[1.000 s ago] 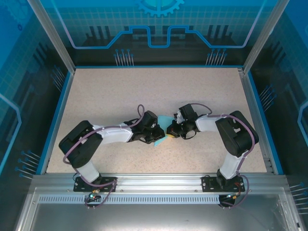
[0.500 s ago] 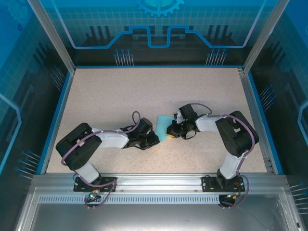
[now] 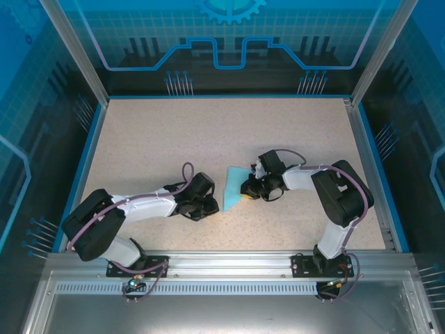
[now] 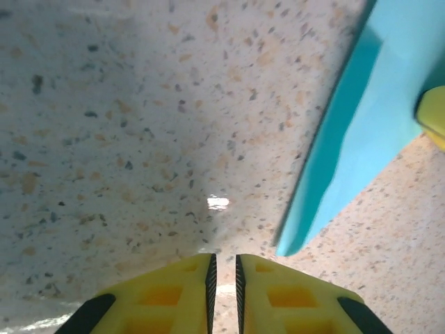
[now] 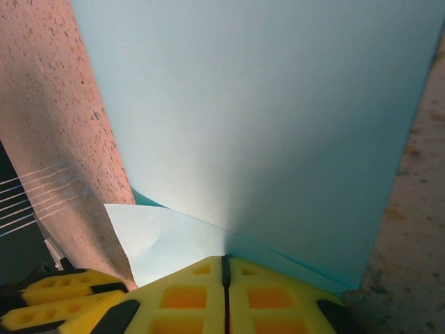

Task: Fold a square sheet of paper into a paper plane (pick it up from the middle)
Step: Fourth fold the wing at the center of the table.

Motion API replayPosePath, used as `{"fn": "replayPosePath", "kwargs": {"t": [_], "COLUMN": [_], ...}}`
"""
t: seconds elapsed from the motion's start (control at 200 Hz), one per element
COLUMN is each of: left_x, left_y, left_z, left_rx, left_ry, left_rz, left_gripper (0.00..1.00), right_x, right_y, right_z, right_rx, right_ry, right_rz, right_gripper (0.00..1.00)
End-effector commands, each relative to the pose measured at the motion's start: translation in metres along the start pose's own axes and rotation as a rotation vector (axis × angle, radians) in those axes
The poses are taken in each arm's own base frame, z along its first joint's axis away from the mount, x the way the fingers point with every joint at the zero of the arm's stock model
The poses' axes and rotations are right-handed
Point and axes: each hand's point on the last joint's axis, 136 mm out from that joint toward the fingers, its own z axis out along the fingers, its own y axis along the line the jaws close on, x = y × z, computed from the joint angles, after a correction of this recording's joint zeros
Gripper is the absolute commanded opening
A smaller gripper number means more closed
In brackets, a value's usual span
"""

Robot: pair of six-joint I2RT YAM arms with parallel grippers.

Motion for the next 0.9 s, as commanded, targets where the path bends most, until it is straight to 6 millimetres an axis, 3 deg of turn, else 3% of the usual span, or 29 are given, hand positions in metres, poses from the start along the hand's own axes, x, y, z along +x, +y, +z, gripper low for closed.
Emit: {"fn": "replayPosePath", "kwargs": {"t": [0.0, 0.14, 0.215, 0.425, 0.6, 0.735, 0.895], "left_x": [-0.020, -0.030, -0.034, -0.045, -0.045, -0.047, -0.050], "left_y": [-0.028, -0.066, -0.074, -0.066, -0.062, -0.055, -0.050], "left_z": [-0.018, -0.015, -0.006, 0.017, 0.030, 0.033, 0.034], "left_rx": [0.025, 0.091, 0.086, -0.007, -0.028, -0.057, -0.070], "left_ry": [-0.058, -0.036, -0.023, -0.025, -0.011, -0.013, -0.019], "left_rz": [0.077, 0.136, 0.150, 0.137, 0.145, 0.147, 0.147], "left_gripper": [0.19, 0.19, 0.18, 0.13, 0.11, 0.11, 0.11], "right_x": [0.006, 0.002, 0.000, -0.006, -0.006, -0.002, -0.001], "right_y": [-0.026, -0.015, -0.007, 0.008, -0.006, -0.015, -0.010], "right_z": [0.001, -0.003, -0.007, -0.032, -0.052, -0.052, -0.044], "right_rx": [0.106, 0.081, 0.063, 0.057, 0.088, 0.076, 0.033], "right_ry": [0.018, 0.008, 0.000, -0.063, -0.110, -0.102, -0.065], "right_rz": [0.049, 0.035, 0.025, -0.016, -0.002, 0.012, 0.007], "right_gripper": [0.08, 0.10, 0.11, 0.15, 0.22, 0.28, 0.35]}}
